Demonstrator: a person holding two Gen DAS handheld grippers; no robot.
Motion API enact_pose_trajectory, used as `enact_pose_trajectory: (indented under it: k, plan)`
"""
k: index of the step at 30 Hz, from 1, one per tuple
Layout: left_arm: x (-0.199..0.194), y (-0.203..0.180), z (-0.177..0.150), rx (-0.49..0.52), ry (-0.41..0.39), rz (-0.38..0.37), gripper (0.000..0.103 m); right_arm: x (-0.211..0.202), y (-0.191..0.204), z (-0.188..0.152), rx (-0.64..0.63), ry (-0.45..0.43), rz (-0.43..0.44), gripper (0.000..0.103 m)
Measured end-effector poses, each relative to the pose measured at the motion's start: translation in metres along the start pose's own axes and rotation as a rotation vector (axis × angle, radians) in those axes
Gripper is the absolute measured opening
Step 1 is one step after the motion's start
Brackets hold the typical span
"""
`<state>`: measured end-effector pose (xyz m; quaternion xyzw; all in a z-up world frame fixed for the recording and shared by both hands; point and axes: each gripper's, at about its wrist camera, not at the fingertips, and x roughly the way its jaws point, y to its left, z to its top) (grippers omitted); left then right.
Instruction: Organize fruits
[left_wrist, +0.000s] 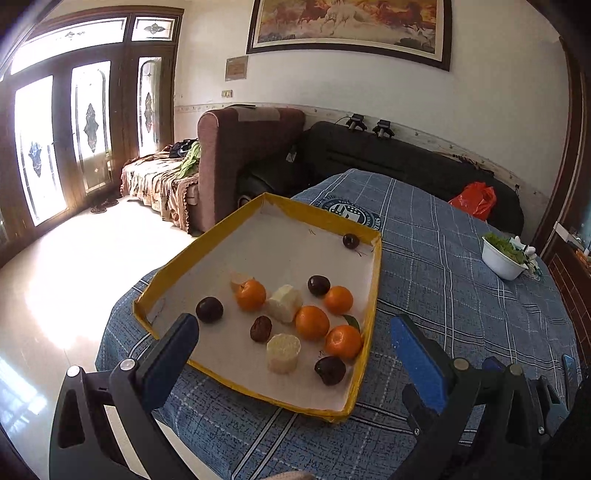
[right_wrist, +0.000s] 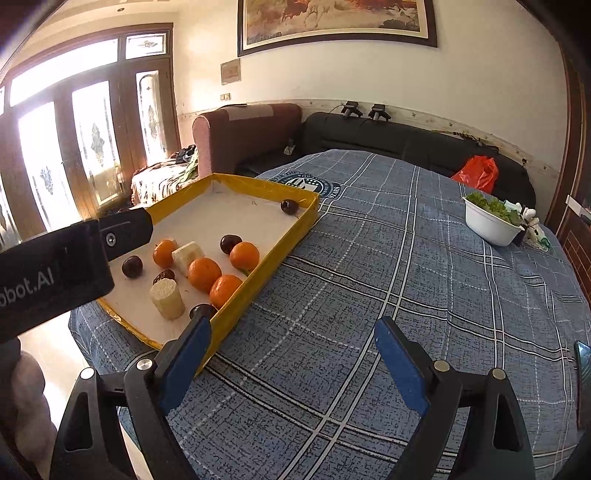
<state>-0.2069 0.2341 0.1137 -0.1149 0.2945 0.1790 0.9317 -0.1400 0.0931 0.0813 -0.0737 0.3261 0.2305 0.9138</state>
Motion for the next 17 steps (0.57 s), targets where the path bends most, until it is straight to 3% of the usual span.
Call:
enact_pose_trajectory:
  k: [9, 17]
  plan:
    - [0.017, 0.025, 0.001, -0.075, 0.060, -0.012, 0.103, 0.012, 0.019, 0.001, -0.043, 0.028, 0.002, 0.093]
    - [0.033, 0.053, 0.003, -0.129, 0.098, 0.023, 0.103, 0.023, 0.035, 0.002, -0.075, 0.059, 0.007, 0.093]
